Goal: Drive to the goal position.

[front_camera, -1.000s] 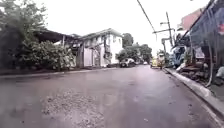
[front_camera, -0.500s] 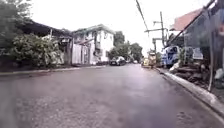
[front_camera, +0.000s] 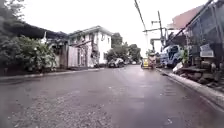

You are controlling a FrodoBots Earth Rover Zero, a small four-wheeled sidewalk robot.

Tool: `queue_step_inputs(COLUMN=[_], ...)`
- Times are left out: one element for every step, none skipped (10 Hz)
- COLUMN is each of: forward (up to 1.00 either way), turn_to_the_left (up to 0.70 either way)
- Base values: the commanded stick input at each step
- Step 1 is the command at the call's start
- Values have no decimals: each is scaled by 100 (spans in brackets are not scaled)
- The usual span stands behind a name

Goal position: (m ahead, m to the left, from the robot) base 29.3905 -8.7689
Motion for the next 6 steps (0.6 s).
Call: queue_step_inputs(forward=[100,100,100,100,100,100], turn_to_the_left=[0,0,0,0,0,0])
